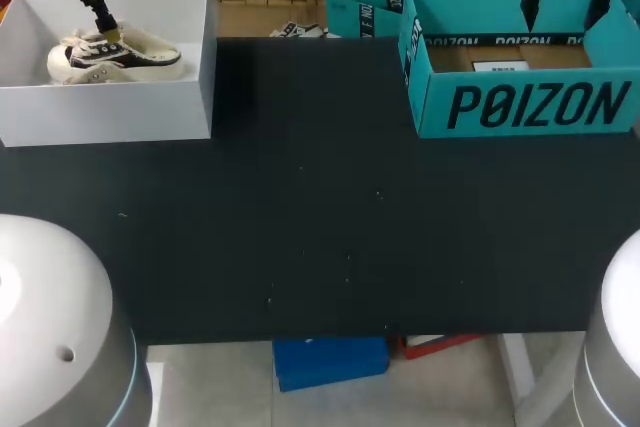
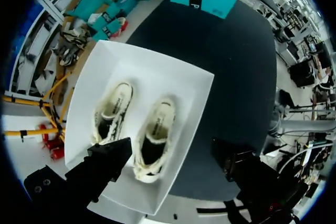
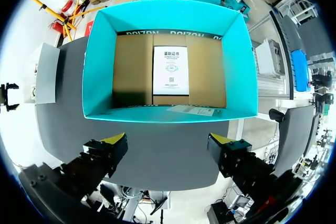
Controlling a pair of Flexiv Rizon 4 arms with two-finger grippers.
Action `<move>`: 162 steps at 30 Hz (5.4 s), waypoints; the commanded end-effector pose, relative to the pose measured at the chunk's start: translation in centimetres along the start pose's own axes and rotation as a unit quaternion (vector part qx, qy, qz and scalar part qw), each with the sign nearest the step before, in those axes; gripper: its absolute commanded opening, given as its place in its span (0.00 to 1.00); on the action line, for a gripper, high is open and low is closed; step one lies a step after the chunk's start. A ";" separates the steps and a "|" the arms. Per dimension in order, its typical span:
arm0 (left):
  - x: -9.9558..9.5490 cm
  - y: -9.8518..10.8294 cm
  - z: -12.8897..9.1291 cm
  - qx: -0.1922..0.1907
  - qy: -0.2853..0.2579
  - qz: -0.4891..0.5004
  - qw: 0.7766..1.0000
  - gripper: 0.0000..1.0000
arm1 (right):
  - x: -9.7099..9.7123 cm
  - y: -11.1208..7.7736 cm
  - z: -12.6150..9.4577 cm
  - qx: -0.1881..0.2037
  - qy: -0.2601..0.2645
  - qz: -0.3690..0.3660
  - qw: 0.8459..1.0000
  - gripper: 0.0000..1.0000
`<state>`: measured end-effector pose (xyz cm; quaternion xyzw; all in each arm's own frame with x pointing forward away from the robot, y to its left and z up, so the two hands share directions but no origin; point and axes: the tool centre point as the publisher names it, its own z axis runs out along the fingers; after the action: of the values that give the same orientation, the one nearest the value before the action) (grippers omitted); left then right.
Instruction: Take the shoe out of the shoebox, open the shoe tongue, remove and reinsert the insole, then place the shoe into the shoebox
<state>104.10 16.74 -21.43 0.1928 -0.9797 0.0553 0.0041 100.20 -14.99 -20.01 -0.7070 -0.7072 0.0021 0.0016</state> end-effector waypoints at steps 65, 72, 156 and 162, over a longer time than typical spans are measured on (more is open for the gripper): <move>-7.8 5.2 17.4 -0.081 0.051 0.099 0.990 0.48 | 0.0 0.0 0.0 0.000 0.000 0.000 1.000 1.00; -7.9 5.6 18.5 -0.090 0.050 0.095 0.990 0.45 | 0.0 0.0 0.0 0.000 0.000 0.000 1.000 1.00; 23.6 -18.5 10.5 -0.077 -0.011 0.237 0.968 0.00 | 0.0 0.0 0.0 0.000 0.000 0.000 1.000 1.00; 24.2 -18.9 14.1 -0.076 0.000 0.229 0.971 0.00 | 0.0 0.0 0.0 0.000 0.000 0.000 1.000 1.00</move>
<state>88.58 -10.52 -30.72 -0.0376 -0.9991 -0.0189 0.0018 100.17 -15.01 -19.99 -0.7070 -0.7072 0.0019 0.0015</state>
